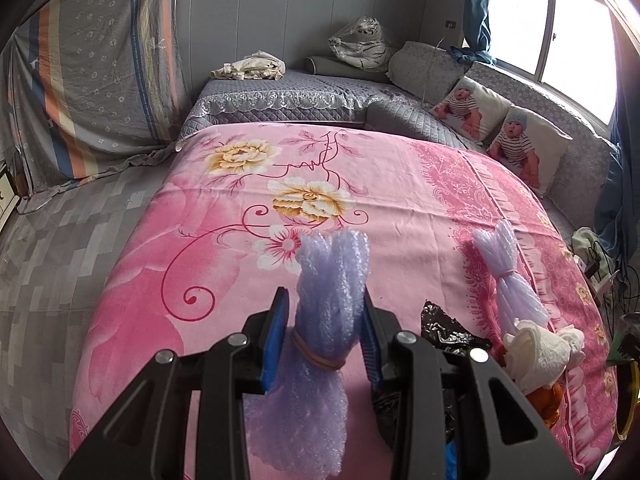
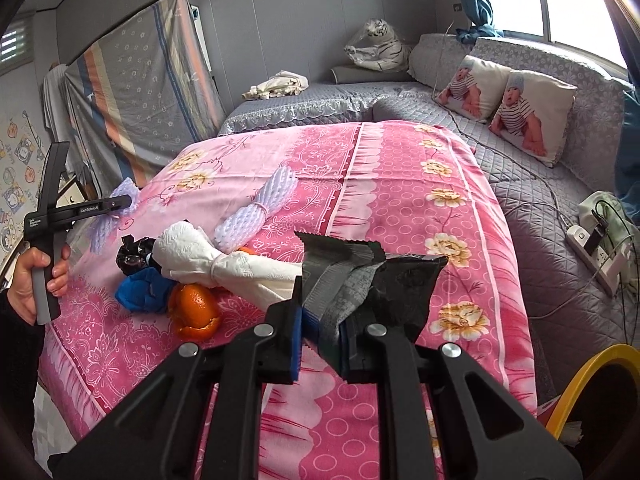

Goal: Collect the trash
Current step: 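Carry the silver packet and lavender mesh net in both grippers over the bin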

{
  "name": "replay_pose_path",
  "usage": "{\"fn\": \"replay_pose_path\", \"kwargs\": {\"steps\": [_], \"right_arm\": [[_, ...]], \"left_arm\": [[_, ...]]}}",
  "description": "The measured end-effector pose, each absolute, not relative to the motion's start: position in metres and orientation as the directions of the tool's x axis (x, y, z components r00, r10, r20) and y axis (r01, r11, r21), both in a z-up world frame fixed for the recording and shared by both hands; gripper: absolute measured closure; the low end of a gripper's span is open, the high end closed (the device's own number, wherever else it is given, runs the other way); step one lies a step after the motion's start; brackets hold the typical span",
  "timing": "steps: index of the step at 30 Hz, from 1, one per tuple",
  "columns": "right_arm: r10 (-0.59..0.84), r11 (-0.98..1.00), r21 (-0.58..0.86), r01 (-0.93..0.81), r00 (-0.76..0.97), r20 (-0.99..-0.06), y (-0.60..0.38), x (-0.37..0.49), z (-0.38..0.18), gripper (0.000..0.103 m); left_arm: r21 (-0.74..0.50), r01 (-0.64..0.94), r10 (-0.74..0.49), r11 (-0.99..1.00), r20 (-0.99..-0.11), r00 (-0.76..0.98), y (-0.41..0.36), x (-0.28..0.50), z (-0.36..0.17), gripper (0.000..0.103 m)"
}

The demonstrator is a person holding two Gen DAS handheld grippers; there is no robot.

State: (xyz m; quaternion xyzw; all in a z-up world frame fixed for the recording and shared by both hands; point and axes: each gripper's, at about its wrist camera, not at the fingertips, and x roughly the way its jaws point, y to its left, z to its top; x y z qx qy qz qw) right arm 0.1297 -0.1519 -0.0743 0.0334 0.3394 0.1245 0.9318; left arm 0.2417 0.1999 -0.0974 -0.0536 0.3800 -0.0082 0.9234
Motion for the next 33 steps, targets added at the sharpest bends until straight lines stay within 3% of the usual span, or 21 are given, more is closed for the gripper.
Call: {"fn": "replay_pose_path", "kwargs": {"steps": [19, 33], "right_arm": [[0.213, 0.966, 0.242, -0.087, 0.798, -0.564, -0.225, 0.094, -0.057, 0.090], [0.115, 0.945, 0.318, 0.072, 0.839, -0.532, -0.301, 0.070, -0.054, 0.090]], "left_arm": [[-0.154, 0.091, -0.168, 0.984, -0.629, 0.759, 0.147, 0.202, -0.059, 0.072], [-0.168, 0.326, -0.358, 0.930, -0.600, 0.716, 0.047, 0.186, -0.043, 0.071]]}}
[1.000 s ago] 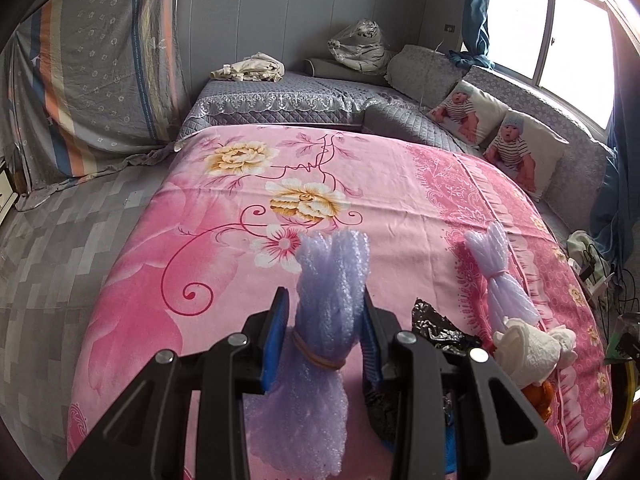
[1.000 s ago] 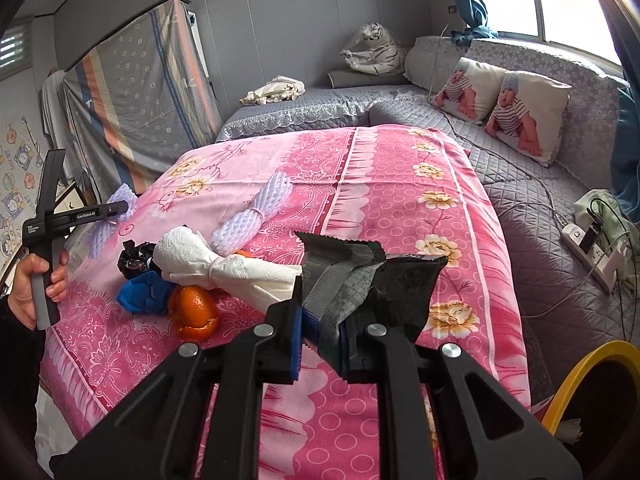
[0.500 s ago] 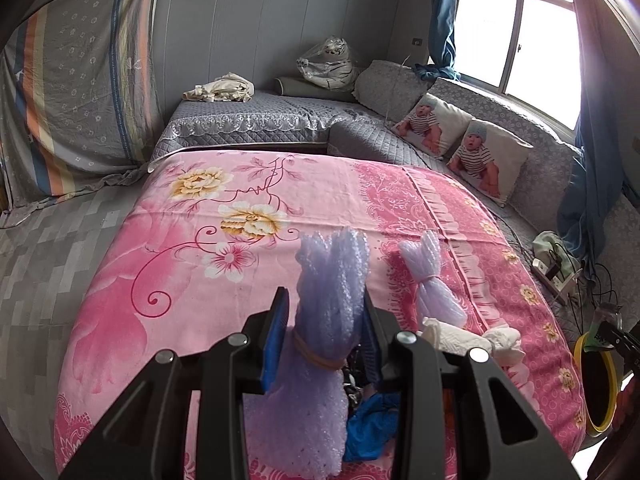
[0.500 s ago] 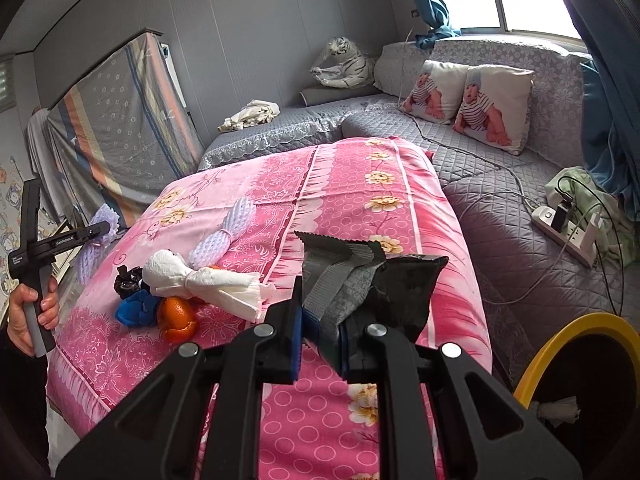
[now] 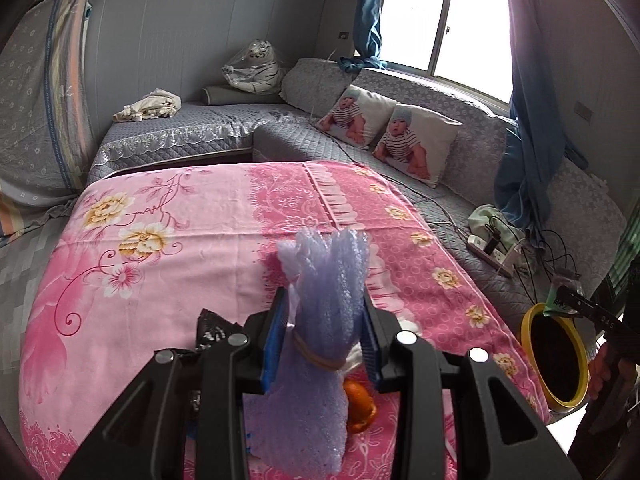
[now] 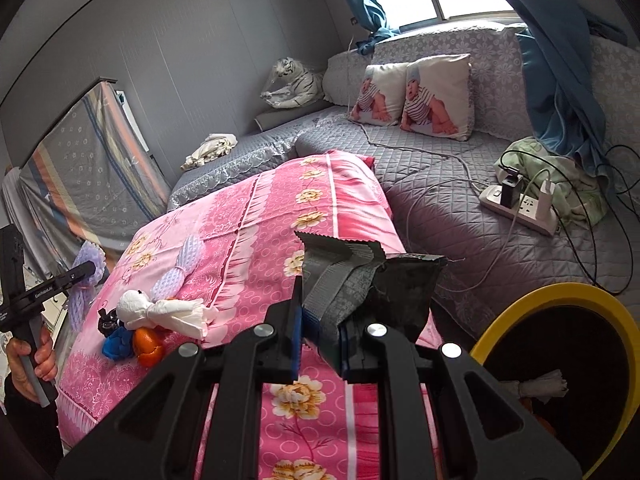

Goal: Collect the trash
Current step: 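Carry the silver packet and lavender mesh net in both grippers over the bin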

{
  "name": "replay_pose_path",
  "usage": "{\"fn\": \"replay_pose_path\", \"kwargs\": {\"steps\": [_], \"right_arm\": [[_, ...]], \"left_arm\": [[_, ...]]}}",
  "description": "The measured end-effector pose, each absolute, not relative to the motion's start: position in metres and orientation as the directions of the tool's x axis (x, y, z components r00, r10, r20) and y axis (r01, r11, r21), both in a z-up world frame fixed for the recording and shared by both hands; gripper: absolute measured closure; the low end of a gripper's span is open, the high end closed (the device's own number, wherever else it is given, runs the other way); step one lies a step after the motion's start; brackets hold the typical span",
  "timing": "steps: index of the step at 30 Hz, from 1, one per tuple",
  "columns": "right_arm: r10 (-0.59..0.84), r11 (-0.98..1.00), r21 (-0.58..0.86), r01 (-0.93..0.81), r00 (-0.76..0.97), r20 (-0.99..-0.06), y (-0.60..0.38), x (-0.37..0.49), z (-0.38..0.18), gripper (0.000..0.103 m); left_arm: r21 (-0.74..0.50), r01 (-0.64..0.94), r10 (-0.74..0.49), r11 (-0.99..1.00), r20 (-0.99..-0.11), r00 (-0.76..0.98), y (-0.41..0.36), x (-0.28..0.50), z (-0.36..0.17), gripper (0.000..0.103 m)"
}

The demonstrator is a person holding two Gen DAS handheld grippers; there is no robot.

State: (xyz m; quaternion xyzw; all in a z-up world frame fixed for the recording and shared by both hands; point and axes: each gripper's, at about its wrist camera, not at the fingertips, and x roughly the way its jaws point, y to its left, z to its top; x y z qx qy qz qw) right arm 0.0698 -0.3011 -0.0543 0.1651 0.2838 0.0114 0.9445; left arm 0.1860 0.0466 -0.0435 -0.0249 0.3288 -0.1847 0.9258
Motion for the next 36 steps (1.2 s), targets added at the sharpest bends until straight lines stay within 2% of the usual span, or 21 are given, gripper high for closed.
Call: {"fn": "replay_pose_path", "kwargs": {"steps": [19, 36], "right_arm": [[-0.079, 0.905, 0.316, 0.285, 0.843, -0.533, -0.387, 0.018, -0.053, 0.090], [-0.249, 0.821, 0.334, 0.463, 0.817, -0.520, -0.460, -0.045, -0.054, 0.090]], "left_arm": [[-0.184, 0.611, -0.579, 0.770, -0.605, 0.547, -0.110, 0.181, -0.048, 0.071], [-0.186, 0.740, -0.651, 0.646, -0.640, 0.407, -0.215, 0.161, -0.058, 0.071]]}}
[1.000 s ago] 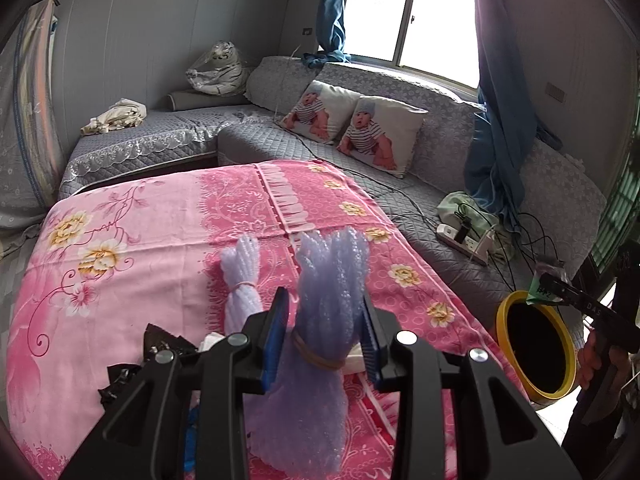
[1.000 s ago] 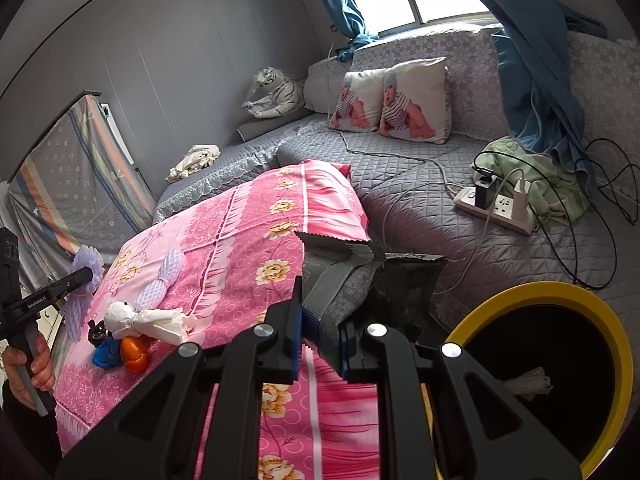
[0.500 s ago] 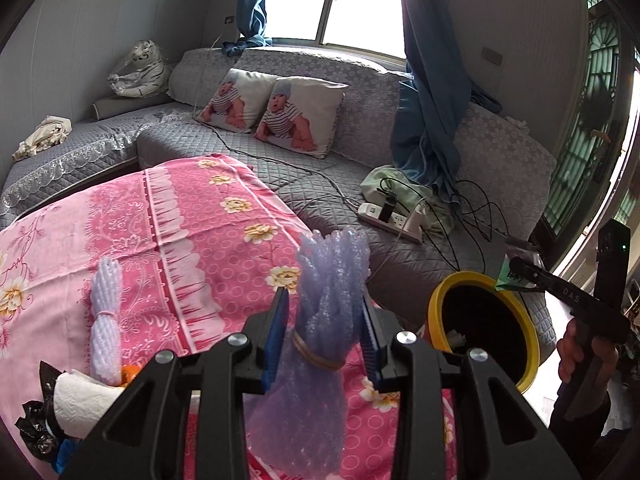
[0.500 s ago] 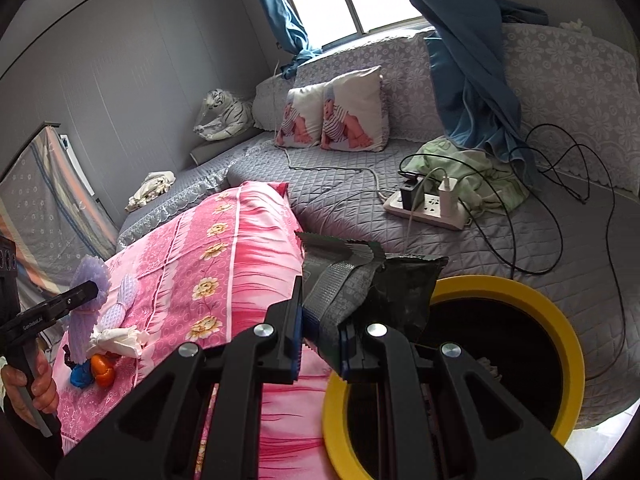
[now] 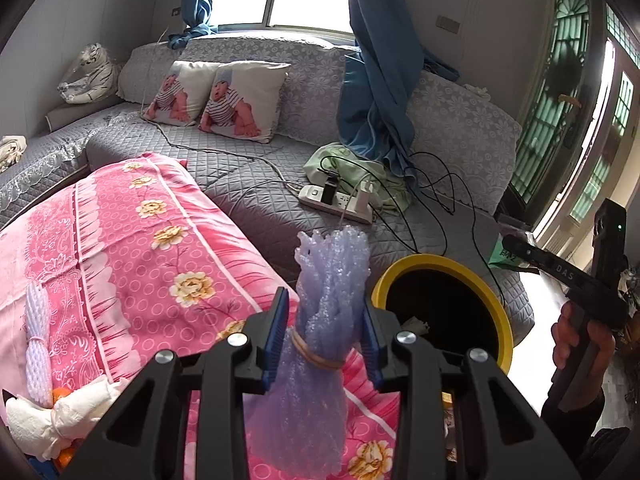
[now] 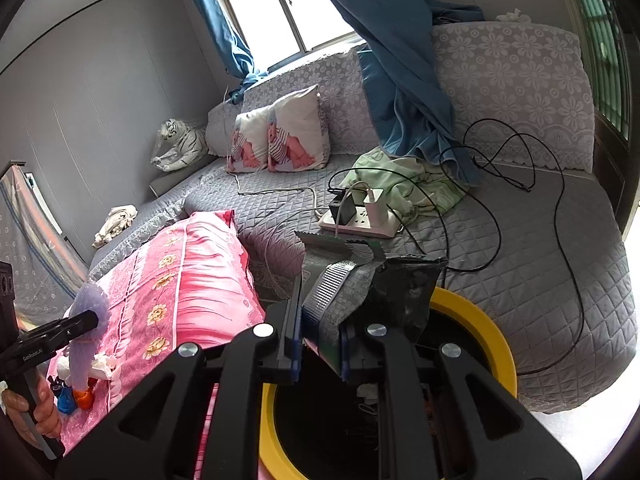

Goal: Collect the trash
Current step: 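Carry the silver packet and lavender mesh net in both grippers over the bin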

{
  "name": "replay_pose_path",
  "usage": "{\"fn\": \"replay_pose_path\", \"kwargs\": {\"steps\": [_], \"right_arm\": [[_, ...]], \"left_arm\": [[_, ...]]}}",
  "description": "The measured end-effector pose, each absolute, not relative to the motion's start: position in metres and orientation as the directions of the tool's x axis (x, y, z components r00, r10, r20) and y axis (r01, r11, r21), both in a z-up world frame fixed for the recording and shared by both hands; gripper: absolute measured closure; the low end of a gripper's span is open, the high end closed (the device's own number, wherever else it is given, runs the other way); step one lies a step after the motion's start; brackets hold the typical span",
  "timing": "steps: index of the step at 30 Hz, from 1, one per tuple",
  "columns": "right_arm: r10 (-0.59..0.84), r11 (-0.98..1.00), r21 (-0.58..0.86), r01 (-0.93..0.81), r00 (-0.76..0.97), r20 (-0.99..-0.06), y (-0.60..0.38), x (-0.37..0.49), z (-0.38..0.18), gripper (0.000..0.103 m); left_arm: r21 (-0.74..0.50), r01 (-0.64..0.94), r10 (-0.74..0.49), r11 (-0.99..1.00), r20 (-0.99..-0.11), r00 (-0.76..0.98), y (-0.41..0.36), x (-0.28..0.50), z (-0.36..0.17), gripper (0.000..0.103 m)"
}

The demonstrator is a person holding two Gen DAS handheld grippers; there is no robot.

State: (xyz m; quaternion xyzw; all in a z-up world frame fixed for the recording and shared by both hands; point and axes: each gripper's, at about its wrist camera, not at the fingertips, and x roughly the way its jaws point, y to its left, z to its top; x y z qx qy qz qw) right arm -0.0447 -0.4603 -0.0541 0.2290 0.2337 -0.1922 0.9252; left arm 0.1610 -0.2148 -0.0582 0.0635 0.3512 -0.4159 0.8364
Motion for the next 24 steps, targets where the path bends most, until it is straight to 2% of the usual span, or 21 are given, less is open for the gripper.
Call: {"fn": "replay_pose_path", "kwargs": {"steps": [24], "right_arm": [[-0.289, 0.768, 0.326, 0.551, 0.752, -0.592, -0.492, -0.065, -0.082, 0.090]], "left_arm": [[-0.222, 0.845, -0.699, 0.486, -0.678, 0.224, -0.337, 0.127, -0.089, 0.071]]}}
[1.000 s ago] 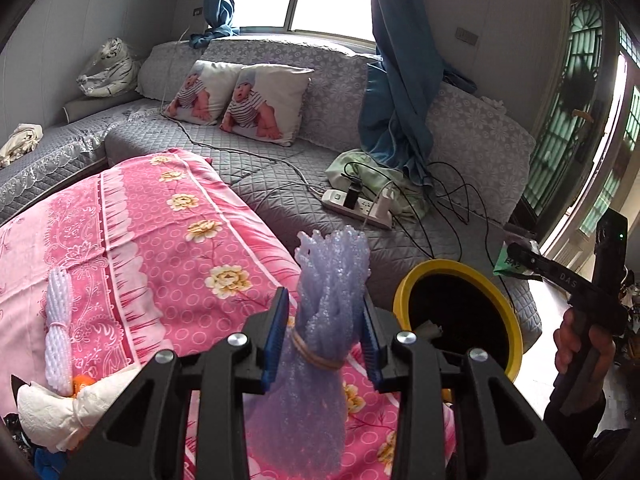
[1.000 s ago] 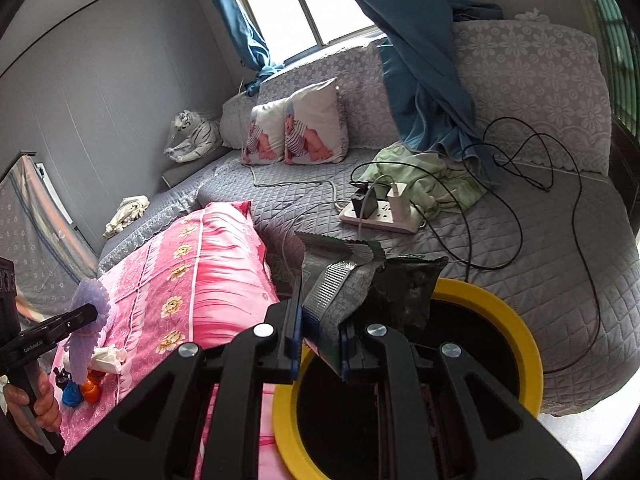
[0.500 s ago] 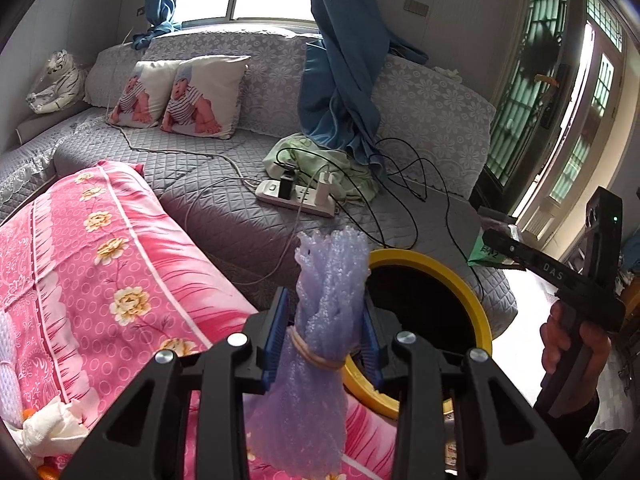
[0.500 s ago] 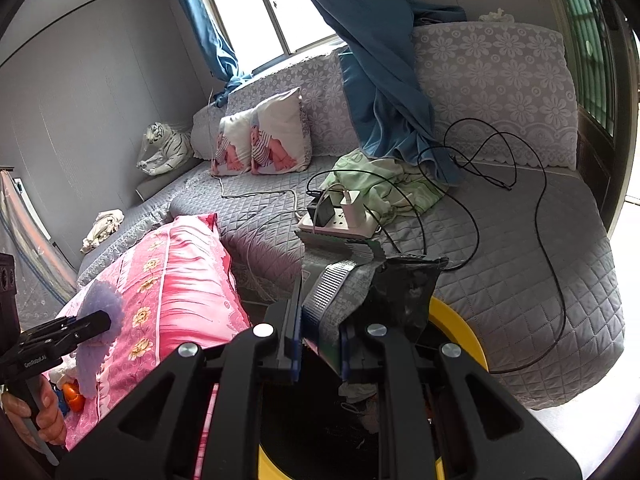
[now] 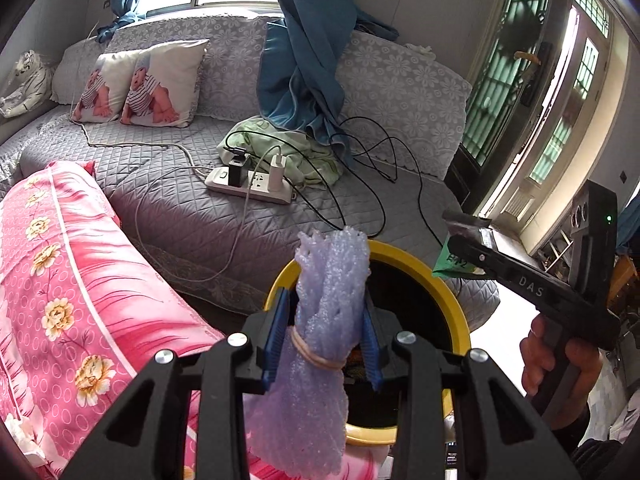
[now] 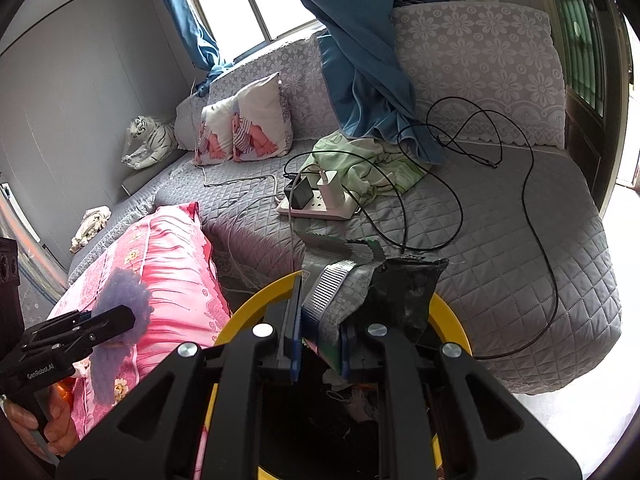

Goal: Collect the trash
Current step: 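Carry the silver packet and lavender mesh net in both grippers over the bin, then open both grippers to drop the packet and mesh net into the bin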

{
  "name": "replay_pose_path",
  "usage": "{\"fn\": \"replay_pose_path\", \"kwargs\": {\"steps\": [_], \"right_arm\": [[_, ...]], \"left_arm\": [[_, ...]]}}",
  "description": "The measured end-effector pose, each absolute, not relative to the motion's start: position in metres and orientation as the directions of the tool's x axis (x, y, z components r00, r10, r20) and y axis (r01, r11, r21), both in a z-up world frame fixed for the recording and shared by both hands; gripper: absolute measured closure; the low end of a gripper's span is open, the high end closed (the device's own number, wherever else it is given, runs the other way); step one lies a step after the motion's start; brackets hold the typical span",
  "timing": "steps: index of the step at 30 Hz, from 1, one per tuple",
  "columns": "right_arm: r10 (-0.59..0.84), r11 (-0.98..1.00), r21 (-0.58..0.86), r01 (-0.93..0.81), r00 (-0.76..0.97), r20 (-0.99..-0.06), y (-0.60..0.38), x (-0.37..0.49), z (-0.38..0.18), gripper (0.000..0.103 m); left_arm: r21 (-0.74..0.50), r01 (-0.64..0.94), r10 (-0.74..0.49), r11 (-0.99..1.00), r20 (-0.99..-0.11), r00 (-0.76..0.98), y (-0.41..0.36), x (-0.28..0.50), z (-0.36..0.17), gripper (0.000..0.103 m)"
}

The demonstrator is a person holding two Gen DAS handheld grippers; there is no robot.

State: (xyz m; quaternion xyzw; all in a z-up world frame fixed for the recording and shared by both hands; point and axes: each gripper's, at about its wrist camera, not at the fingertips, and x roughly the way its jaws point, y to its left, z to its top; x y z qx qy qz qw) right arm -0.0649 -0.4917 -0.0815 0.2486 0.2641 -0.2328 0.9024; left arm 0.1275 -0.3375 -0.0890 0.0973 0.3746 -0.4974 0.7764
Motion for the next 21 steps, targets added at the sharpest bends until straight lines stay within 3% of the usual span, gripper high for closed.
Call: {"fn": "replay_pose_path", "kwargs": {"steps": [18, 21], "right_arm": [[-0.266, 0.741, 0.338, 0.580, 0.715, -0.646, -0.508, -0.065, -0.106, 0.089], [-0.267, 0.736, 0.338, 0.587, 0.710, -0.651, -0.510, -0.065, -0.108, 0.089]], "left_arm": [[-0.231, 0.862, -0.652, 0.451, -0.744, 0.142, -0.397, 0.124, -0.120, 0.071], [-0.236, 0.855, -0.647, 0.462, -0.749, 0.142, -0.400, 0.126, -0.122, 0.064]]}}
